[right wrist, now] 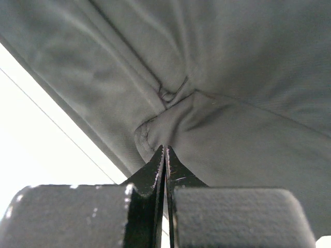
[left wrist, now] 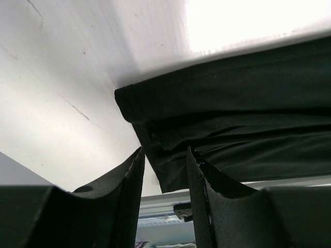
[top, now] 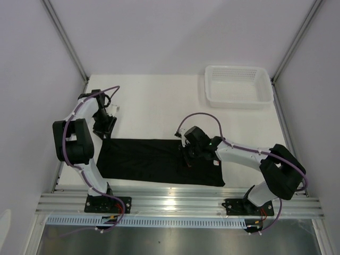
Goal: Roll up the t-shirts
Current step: Fold the tshirt
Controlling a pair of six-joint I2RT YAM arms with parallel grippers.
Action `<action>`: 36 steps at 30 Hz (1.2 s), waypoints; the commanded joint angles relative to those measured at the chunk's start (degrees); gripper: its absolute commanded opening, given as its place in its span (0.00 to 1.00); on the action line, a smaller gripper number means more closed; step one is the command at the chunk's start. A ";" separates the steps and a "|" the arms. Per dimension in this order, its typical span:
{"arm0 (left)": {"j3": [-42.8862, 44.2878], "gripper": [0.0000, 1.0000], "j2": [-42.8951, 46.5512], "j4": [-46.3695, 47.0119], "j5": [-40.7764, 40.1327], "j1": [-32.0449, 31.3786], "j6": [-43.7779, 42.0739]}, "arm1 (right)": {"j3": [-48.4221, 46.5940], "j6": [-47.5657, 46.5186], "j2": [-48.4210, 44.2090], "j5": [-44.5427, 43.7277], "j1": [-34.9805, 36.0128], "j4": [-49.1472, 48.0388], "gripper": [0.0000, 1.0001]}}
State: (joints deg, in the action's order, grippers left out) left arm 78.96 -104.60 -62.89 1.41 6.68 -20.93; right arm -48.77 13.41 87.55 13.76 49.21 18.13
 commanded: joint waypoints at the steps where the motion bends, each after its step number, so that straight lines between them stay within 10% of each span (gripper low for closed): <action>1: 1.64 0.41 -2.45 -0.05 -3.15 -0.17 4.40 | -2.12 1.71 -3.43 -3.21 -1.31 -0.29 0.00; 15: -3.63 0.14 -1.92 4.18 -5.35 -12.04 -0.08 | 1.05 8.91 -3.71 -9.63 -15.02 -2.84 0.00; 36: -13.29 0.21 -1.06 4.53 -13.89 -9.67 -0.95 | 4.56 13.58 0.43 -10.16 -18.27 -7.85 0.00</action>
State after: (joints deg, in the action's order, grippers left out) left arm 68.31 -109.36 -58.41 -12.05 -3.44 -21.04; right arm -44.16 26.11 87.99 3.73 32.01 12.67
